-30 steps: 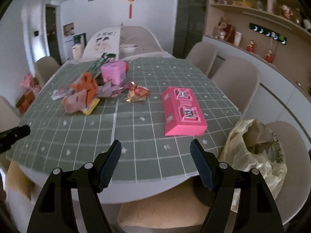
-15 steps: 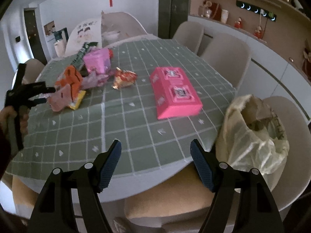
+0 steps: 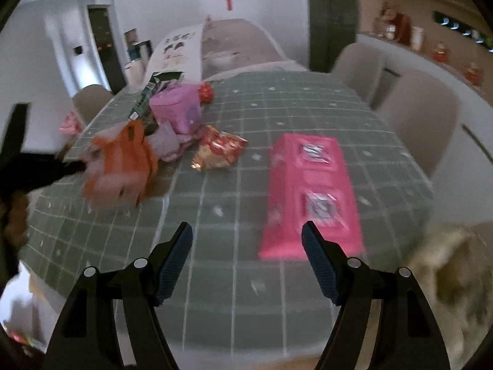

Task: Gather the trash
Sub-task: 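Grasp the orange snack bag with the left tool while the right grasps a red wrapper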

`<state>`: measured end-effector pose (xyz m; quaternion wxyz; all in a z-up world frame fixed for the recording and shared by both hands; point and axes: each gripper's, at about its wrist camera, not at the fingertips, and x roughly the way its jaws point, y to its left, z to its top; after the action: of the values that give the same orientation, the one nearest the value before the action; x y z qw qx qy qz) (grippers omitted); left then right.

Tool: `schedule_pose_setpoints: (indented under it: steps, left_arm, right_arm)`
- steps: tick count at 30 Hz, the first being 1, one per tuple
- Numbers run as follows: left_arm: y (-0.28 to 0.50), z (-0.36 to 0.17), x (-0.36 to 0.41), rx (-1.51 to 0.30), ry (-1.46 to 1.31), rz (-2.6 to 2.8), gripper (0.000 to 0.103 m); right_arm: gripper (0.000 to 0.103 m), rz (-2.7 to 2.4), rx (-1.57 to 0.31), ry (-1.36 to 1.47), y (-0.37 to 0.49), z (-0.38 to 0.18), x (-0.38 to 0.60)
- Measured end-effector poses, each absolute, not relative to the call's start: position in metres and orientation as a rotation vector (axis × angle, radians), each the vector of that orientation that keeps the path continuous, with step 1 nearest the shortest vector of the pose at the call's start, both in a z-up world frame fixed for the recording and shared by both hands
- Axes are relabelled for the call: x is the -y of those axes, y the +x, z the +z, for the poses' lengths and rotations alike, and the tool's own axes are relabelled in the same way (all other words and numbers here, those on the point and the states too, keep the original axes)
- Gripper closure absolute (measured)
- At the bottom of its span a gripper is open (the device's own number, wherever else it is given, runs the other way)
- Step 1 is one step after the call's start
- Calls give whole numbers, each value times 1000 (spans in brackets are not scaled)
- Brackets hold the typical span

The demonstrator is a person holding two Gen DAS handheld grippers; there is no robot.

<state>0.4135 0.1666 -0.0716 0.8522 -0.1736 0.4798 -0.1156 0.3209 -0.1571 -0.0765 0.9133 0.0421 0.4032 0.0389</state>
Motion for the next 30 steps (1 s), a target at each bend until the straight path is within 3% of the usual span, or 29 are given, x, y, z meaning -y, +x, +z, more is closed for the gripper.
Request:
schedule_pose_setpoints:
  steps: [7,18,30]
  left_arm:
    - [392,-64,-193,-1010,-302,-192,101]
    - [448,-49,-249,-952,-290,-286,101]
    - [493,-70,-298,-1024,-258,-381,100]
  right_arm:
    - [33,197,-826,74,369,-78,115]
    - [33,152,-816,35,426,-71,60]
    - [33,147,-914,-39,498,-120,-10]
